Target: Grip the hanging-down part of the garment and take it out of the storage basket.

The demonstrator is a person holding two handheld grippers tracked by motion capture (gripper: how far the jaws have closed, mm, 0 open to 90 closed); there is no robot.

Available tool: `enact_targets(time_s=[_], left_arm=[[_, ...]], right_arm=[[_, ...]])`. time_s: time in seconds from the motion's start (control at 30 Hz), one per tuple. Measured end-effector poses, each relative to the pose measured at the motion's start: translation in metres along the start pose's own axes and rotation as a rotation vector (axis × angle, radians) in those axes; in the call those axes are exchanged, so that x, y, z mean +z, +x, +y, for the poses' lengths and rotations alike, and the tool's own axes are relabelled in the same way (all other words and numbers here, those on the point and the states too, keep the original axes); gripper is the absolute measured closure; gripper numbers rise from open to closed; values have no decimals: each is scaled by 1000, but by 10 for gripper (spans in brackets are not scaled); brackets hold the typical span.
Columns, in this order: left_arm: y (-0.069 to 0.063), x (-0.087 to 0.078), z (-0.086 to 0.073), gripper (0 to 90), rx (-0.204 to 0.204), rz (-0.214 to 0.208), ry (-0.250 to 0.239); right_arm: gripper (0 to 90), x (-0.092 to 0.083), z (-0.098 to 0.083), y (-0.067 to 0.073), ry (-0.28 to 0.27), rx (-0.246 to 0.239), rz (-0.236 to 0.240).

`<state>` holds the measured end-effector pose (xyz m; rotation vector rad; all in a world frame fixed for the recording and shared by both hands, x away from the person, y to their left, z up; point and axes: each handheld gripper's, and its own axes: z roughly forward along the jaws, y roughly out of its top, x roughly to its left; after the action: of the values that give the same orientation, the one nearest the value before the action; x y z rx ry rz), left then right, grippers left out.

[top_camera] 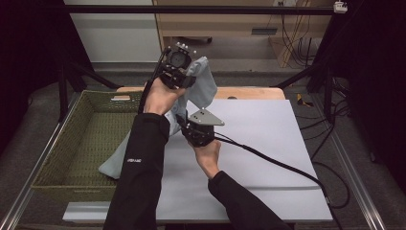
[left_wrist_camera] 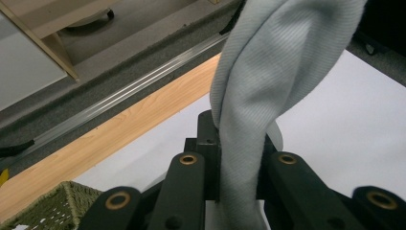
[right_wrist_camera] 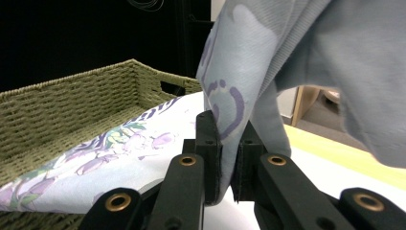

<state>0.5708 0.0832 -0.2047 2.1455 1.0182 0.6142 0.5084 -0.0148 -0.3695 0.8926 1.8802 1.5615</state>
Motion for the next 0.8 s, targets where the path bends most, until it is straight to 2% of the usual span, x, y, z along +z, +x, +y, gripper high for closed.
enact_targets(time_s=[0.03,0.13,0.3,0.33,0.5,0.57,0.6,0.67,0.8], left_arm=[[-1,-1,1,802,-1,-1,-2],[-2,-4,2,802,1,1,-9],[-5,-5,4,802,6,4,-12],[-6,-5,5,802,5,4,-14],[-12,-3,8,802,14,-3,-17],[-13,-3,9,802,12,-8,-20],[-14,-3,10,802,23,-12,-11],[-17,-2,12,802,27,-18,-13],[-24,0,15,802,42,-30,-12]], right_arm=[[845,-2,0,-2,-6,-15,-4],[845,-13,2,-10,-8,-7,-18],[846,-32,6,-23,-23,-23,-50],[846,-35,7,-24,-24,-3,-58],[846,-54,13,-37,-38,-45,-114],[846,-57,14,-40,-44,-44,-123],[846,-67,18,-49,-57,-40,-141],[846,-76,20,-54,-57,-45,-159],[845,-87,22,-59,-65,-58,-172]])
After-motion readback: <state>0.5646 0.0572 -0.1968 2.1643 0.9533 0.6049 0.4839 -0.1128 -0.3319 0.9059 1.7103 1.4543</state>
